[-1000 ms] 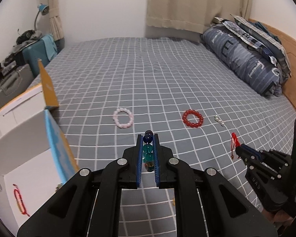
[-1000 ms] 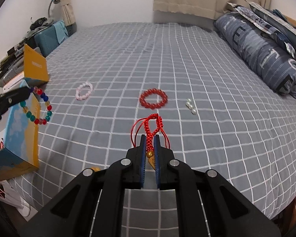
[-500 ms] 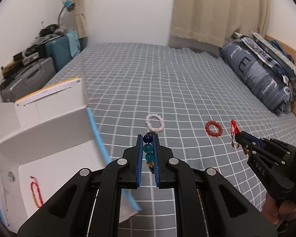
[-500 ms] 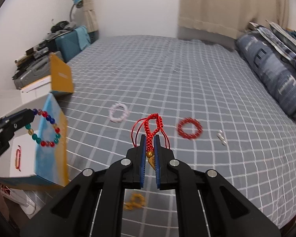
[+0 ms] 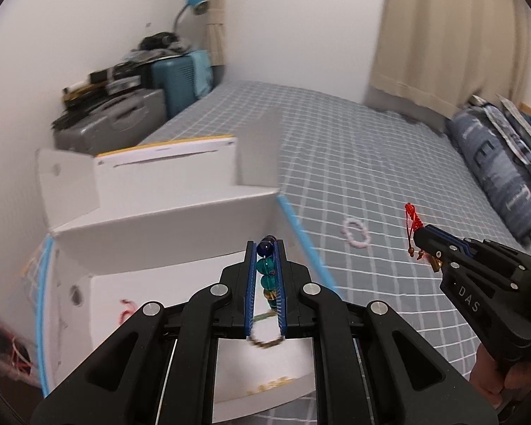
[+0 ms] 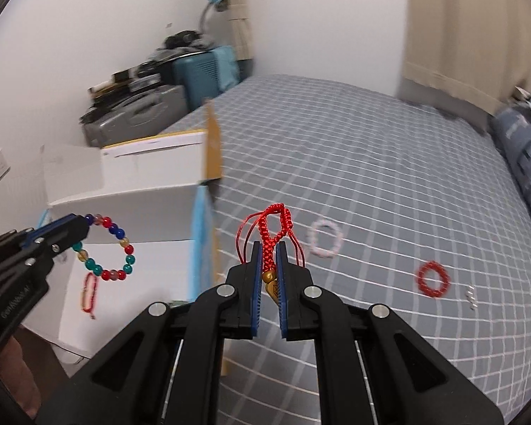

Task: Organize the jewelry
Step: 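Lift both bracelets and carry them over the white box, then open the right tool over the box while the left tool opens to drop the multicolour bracelet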

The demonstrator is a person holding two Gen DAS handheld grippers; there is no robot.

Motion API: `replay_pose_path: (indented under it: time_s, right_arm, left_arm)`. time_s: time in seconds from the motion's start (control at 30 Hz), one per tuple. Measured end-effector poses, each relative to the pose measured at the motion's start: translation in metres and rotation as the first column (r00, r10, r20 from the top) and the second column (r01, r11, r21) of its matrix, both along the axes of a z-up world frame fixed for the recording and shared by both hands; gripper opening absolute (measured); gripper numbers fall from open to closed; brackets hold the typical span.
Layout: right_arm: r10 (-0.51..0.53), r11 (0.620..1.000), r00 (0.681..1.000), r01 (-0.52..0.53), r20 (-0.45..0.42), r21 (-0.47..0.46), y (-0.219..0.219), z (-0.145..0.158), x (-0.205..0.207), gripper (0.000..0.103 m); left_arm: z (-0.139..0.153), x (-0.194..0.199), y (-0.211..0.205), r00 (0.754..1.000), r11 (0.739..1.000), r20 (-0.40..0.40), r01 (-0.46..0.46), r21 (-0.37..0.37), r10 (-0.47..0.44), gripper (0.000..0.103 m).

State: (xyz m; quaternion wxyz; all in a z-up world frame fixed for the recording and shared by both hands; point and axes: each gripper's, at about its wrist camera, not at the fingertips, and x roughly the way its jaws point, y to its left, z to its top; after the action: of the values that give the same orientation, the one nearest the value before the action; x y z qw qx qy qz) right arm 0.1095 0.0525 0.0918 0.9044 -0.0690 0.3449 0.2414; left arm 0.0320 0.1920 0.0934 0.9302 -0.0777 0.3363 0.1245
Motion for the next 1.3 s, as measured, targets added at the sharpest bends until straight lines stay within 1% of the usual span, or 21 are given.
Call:
replay_pose_path:
  time_s: [0.1,0.23,0.33,0.47,0.7,0.87,1.0,1.17,1.23,1.27,1.3]
  right_arm:
    - [0.048,0.999,0.999,-0.048,-0.011,-0.003,0.026,-0.002,-0.005,0.007]
    - [0.120,0.993,0.992,-0.120,-0.030,-0.010,0.061,-0.013,-0.015,0.007]
    - [0.165,0.986,0.984,-0.167,-0.064,-0.018,0.084,-0.026,-0.020,0.007]
    - [0.206,0.977,0.973,-0.211,-0.105,-0.031,0.110,-0.042,-0.026,0.007]
    - [0.223,0.968,0.953,-0.242,-0.206,-0.069,0.139,-0.072,-0.023,0.007]
    - [0.217,0.960,0.940,-0.255,-0.262,-0.120,0.148,-0.090,-0.021,0.007]
    - [0.210,0.957,0.932,-0.258,-0.297,-0.133,0.155,-0.100,-0.019,0.007]
    - [0.208,0.957,0.931,-0.257,-0.299,-0.134,0.153,-0.104,-0.020,0.008]
    - [0.208,0.957,0.929,-0.259,-0.305,-0.135,0.153,-0.104,-0.020,0.011]
    - [0.210,0.955,0.930,-0.261,-0.303,-0.137,0.154,-0.104,-0.019,0.016]
    - [0.217,0.954,0.929,-0.267,-0.300,-0.136,0.154,-0.103,-0.020,0.035]
  left_arm:
    - [-0.004,-0.009,0.020,0.999,0.999,-0.015,-0.047,-0.005,0.047,0.009]
    - [-0.014,-0.023,0.049,0.992,0.993,-0.037,-0.118,-0.005,0.118,0.009]
    - [-0.025,-0.035,0.068,0.984,0.986,-0.068,-0.164,-0.012,0.163,0.009]
    - [-0.037,-0.042,0.086,0.974,0.978,-0.104,-0.205,-0.032,0.201,0.009]
    - [-0.059,-0.045,0.101,0.958,0.966,-0.172,-0.246,-0.074,0.231,0.009]
    - [-0.080,-0.041,0.105,0.945,0.961,-0.224,-0.262,-0.082,0.239,0.009]
    - [-0.090,-0.040,0.109,0.937,0.957,-0.246,-0.277,-0.091,0.248,0.009]
    - [-0.092,-0.040,0.110,0.933,0.956,-0.257,-0.280,-0.087,0.250,0.009]
    - [-0.092,-0.040,0.111,0.930,0.955,-0.264,-0.285,-0.085,0.254,0.010]
    - [-0.093,-0.040,0.112,0.929,0.955,-0.266,-0.286,-0.081,0.256,0.011]
    - [-0.093,-0.040,0.112,0.928,0.954,-0.266,-0.290,-0.076,0.261,0.011]
